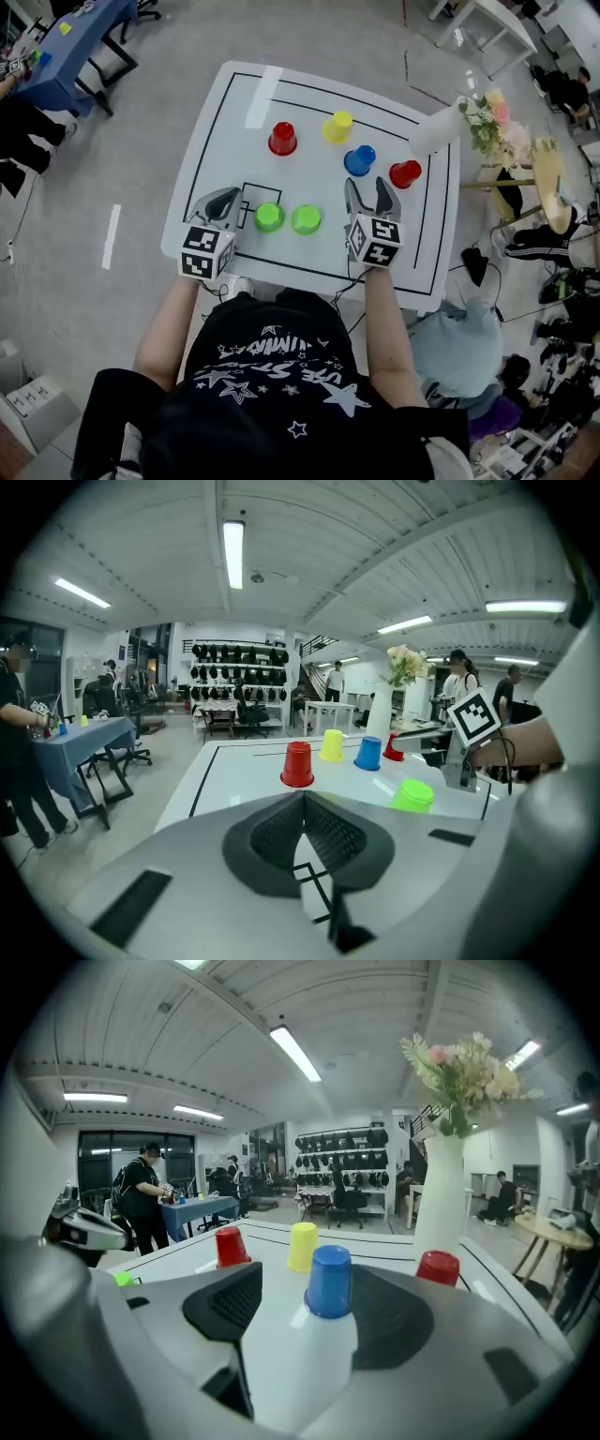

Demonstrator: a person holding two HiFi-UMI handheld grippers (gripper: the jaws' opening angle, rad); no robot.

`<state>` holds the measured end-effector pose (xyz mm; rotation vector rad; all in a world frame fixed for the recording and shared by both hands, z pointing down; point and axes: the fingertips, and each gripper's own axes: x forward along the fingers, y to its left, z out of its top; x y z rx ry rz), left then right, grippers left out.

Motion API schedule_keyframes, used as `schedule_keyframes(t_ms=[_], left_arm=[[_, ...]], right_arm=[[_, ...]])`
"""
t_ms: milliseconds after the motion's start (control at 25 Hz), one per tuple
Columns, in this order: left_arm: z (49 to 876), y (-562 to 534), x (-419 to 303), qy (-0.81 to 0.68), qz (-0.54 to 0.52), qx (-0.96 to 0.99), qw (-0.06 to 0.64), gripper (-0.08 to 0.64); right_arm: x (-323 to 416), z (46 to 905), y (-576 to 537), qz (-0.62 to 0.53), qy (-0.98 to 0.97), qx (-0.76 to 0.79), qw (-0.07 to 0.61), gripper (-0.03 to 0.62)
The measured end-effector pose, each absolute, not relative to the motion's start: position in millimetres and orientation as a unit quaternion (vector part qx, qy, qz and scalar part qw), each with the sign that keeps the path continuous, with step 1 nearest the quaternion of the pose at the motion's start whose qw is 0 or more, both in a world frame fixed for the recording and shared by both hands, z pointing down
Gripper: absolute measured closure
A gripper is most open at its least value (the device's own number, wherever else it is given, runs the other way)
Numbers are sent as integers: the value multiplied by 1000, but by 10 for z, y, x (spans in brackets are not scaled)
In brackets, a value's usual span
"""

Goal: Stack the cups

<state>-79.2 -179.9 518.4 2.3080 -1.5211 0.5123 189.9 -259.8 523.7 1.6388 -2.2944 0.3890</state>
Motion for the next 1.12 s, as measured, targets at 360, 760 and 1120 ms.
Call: schedule_keyframes(t_ms=[360,760,1120], left_arm=[[5161,-1763,-801,-586,196,767,174,549],[5188,-1686,-810,-585,206,763,181,549],[5225,-1793,-840,-520,207,812,166,549]], right_arm=[[1932,5590,-3181,138,-808,546,174,290],[1931,5661,-3291,121,-812,539,188,353],[1874,5599,-2644,123,-795,558,201,353]])
